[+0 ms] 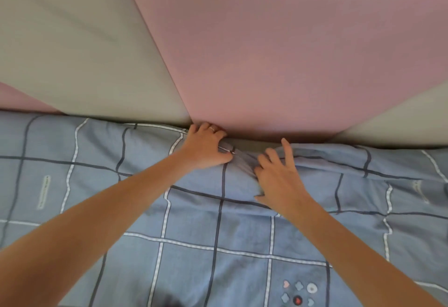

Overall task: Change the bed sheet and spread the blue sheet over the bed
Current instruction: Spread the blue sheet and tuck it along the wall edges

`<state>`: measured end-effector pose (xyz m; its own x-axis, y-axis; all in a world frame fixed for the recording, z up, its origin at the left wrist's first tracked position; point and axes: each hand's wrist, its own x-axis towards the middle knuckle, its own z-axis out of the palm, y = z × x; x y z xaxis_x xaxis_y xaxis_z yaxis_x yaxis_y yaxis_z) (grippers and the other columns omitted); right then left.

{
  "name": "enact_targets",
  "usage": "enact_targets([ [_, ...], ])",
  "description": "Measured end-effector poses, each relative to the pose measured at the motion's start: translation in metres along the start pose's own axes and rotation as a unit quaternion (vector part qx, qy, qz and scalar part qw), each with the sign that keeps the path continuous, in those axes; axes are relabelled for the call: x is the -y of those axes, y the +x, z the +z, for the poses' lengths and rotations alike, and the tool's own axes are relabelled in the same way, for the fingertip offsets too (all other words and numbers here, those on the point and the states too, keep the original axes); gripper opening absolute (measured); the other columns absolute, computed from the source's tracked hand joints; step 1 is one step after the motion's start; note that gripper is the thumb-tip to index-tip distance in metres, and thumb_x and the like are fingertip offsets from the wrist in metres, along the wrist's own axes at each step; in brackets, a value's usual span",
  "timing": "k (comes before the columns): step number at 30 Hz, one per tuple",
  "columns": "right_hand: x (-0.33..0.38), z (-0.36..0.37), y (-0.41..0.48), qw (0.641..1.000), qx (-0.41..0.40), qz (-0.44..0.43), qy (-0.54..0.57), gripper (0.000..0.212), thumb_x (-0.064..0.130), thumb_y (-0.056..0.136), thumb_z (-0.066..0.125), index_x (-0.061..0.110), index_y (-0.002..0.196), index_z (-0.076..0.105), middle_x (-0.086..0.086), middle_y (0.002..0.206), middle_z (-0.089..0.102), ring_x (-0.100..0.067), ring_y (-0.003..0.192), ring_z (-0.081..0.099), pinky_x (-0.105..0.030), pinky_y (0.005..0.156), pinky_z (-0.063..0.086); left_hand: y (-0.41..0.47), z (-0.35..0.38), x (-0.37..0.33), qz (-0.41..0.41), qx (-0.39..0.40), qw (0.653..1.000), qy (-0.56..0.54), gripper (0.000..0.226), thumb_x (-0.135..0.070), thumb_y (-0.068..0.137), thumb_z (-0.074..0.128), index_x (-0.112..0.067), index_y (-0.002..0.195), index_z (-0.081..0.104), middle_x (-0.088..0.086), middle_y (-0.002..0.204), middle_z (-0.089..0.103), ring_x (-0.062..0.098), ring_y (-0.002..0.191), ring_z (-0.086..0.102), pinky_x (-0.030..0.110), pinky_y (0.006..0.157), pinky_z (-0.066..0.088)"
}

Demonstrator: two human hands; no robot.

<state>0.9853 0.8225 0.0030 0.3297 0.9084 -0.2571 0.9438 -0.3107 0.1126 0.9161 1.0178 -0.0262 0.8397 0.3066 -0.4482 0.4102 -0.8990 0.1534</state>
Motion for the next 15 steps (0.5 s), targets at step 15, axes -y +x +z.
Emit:
enact_targets([
  [15, -0.008, -0.012, 0.001, 0.912, 0.235, 0.027, 0.336, 0.048, 0.068, 0.087, 0.033, 0.025, 0.073, 0.05, 0.002, 0.097, 0.06, -0.022, 0.09, 0.058, -0.039, 0.085, 0.04, 0.031, -0.007, 0.004, 0.04, 0.249, 0.948, -0.195, 0.017, -0.02, 0.074, 0.061, -0.023, 0.075, 0.044, -0.001, 0.073, 0.049, 0.02, 0.07, 0.043, 0.032, 0.061, 0.035],
])
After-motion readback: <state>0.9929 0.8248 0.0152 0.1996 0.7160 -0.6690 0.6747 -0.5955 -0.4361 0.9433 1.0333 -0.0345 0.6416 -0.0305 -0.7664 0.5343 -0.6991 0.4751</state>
